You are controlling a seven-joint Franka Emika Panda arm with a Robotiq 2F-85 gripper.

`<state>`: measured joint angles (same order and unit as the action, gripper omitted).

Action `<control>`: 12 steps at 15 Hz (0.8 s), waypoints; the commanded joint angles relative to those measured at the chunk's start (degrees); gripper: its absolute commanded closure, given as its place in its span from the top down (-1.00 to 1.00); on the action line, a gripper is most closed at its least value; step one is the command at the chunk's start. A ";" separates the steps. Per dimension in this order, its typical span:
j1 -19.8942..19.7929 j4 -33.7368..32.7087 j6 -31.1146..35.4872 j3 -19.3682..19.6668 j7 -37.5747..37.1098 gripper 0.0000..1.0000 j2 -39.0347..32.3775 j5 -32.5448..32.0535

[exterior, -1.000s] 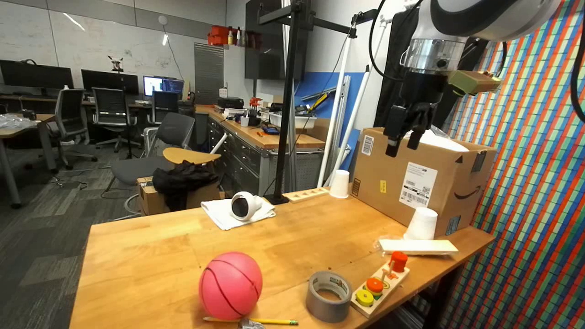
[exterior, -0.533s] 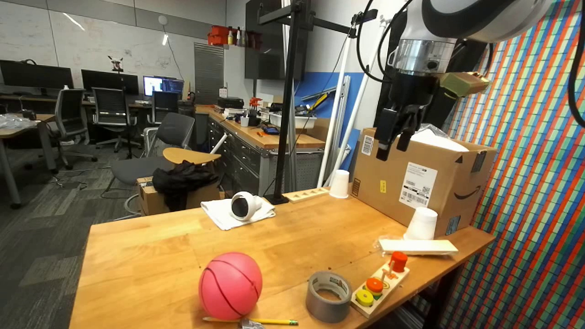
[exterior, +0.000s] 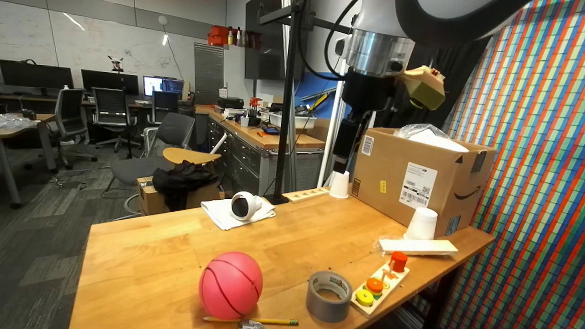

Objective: Push the ball towards the box

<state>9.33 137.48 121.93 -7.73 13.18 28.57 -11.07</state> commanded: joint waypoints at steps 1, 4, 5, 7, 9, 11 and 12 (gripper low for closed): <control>4.05 -0.69 5.82 -1.97 3.61 1.00 -3.13 -0.67; 7.85 -2.77 11.11 -3.64 6.45 1.00 -7.73 0.83; 9.11 -3.87 13.15 -4.43 7.12 1.00 -9.84 1.27; 11.47 -6.04 16.96 -5.52 9.30 1.00 -14.28 2.51; 13.52 -7.55 20.59 -6.20 12.81 1.00 -18.07 4.44; 15.05 -8.26 24.10 -6.78 17.86 1.00 -21.56 6.63; 15.48 -8.64 25.80 -7.09 20.81 1.00 -23.43 7.48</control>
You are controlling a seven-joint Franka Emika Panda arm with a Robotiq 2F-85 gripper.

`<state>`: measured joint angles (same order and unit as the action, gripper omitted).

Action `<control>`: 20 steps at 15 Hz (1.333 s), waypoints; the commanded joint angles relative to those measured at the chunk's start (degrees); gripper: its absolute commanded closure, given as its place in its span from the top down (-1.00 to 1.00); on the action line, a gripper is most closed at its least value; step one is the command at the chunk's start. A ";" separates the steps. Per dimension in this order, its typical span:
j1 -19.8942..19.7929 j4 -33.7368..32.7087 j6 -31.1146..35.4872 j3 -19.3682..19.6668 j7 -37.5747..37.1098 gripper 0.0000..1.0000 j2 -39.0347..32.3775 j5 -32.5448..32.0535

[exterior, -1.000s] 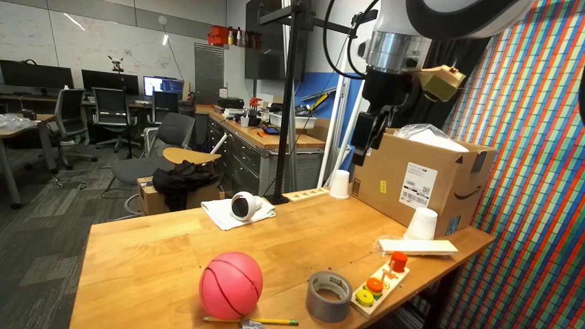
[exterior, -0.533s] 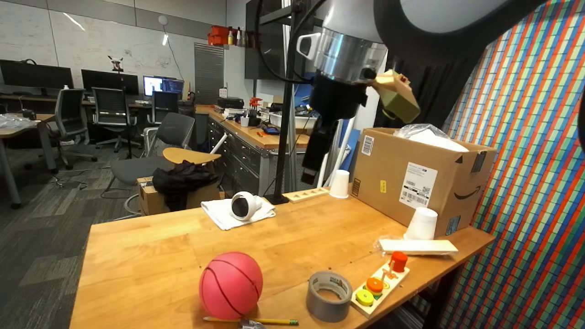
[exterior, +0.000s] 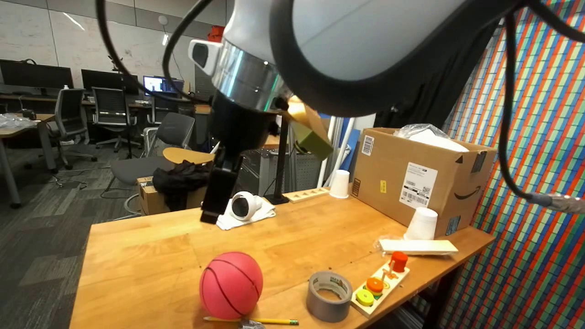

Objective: Push the ball towards the box

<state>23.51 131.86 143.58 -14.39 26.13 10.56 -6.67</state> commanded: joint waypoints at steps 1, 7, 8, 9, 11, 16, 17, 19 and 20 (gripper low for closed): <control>1.61 -2.92 5.53 -0.70 11.22 1.00 -6.66 4.20; 0.08 -3.93 9.29 -3.62 34.94 1.00 -14.24 12.49; -0.42 -4.27 8.81 -4.40 39.00 1.00 -15.42 14.37; -0.99 -4.63 8.38 -5.27 43.12 1.00 -16.39 16.28; -2.42 -5.17 7.89 -7.14 51.28 1.00 -18.32 19.93; -7.63 -5.96 3.18 -10.14 71.53 1.00 -21.75 23.73; -8.78 -5.65 1.77 -10.25 75.38 1.00 -21.81 24.20; -10.69 -5.25 -0.32 -9.56 80.72 1.00 -22.28 24.57; -11.52 -4.89 -1.11 -9.31 82.91 1.00 -22.20 25.11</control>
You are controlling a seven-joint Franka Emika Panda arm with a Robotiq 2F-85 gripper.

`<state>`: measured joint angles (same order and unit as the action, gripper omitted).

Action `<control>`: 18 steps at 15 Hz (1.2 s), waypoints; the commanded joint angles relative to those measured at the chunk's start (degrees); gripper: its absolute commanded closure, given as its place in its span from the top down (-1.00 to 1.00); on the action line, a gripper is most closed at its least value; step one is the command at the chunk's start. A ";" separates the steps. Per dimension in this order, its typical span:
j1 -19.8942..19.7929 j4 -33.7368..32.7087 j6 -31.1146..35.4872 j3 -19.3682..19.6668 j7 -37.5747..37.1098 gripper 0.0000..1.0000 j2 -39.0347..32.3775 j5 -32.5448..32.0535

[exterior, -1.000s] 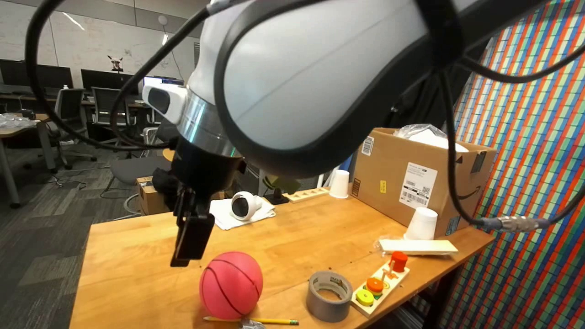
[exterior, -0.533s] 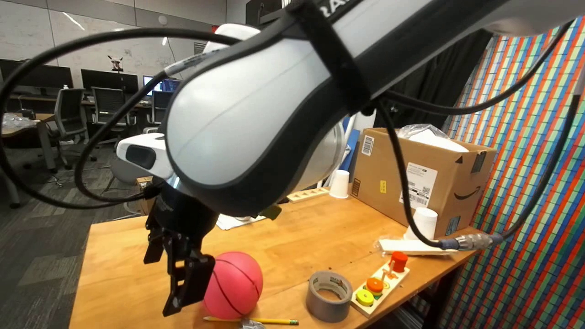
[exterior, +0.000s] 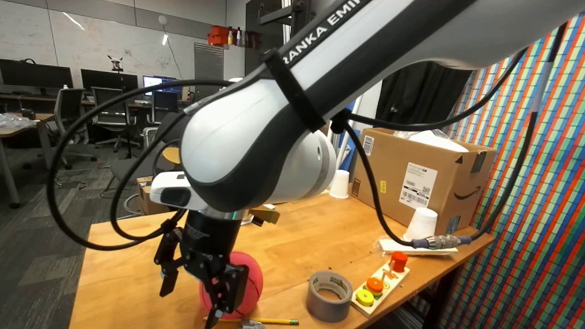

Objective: Push the ball towards the box

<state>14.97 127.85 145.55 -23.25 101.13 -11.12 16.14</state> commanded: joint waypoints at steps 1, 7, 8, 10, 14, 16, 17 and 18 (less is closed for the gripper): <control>-3.70 -0.89 -3.53 -0.21 9.56 1.00 -0.73 2.67; -9.06 3.66 -0.57 8.32 6.30 1.00 6.77 -4.23; -9.82 4.22 -0.53 10.22 5.93 1.00 8.80 -6.66; -11.47 5.70 -0.09 13.69 5.20 1.00 13.50 -10.50; -13.25 10.78 1.83 18.81 3.14 1.00 25.68 -16.18; -13.24 15.40 5.09 18.34 -3.64 1.00 31.24 -22.32; -12.53 17.00 4.87 18.00 -5.65 1.00 33.33 -23.20; -11.02 19.04 4.07 17.68 -7.60 1.00 35.39 -22.81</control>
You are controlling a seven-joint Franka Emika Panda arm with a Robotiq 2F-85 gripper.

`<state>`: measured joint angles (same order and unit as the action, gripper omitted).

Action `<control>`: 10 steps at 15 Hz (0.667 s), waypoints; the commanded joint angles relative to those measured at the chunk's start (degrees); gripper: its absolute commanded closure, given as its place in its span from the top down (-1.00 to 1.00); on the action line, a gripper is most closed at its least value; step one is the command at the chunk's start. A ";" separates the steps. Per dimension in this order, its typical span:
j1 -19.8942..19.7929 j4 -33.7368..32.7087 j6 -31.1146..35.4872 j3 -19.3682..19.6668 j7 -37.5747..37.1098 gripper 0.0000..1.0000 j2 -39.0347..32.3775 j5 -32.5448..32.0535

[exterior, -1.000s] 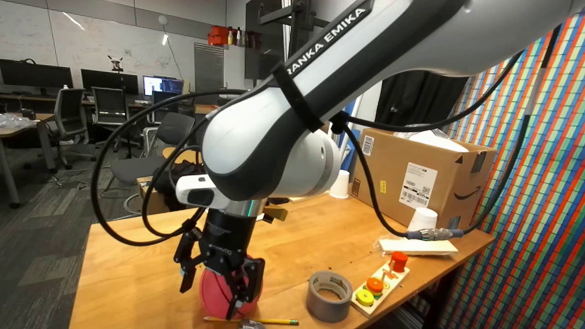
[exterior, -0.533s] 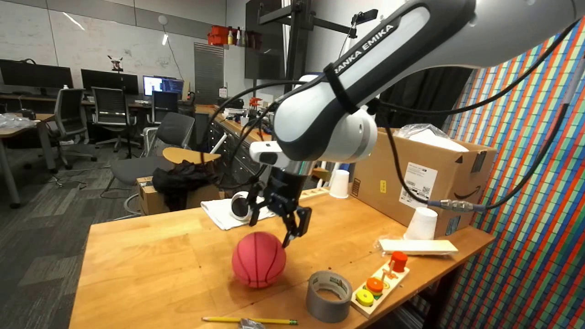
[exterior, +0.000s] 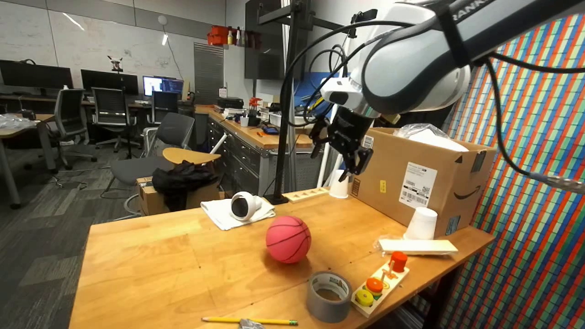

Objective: Push the ball towards the box

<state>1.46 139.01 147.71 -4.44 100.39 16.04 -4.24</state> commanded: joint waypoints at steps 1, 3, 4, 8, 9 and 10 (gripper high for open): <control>4.09 9.52 0.82 -1.41 -8.57 1.00 10.02 -1.80; 7.56 12.31 -0.24 -1.97 -11.48 1.00 12.19 -0.85; 9.17 13.49 -0.65 -2.19 -13.01 1.00 12.87 -0.81; 14.39 16.63 -0.25 -1.89 -17.15 1.00 13.51 -0.68; 15.01 17.06 -0.05 -1.84 -17.96 1.00 13.26 -0.89; 15.54 17.29 -0.22 -1.88 -18.62 1.00 13.15 -1.13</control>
<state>14.97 154.64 147.46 -6.92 83.91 27.53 -5.32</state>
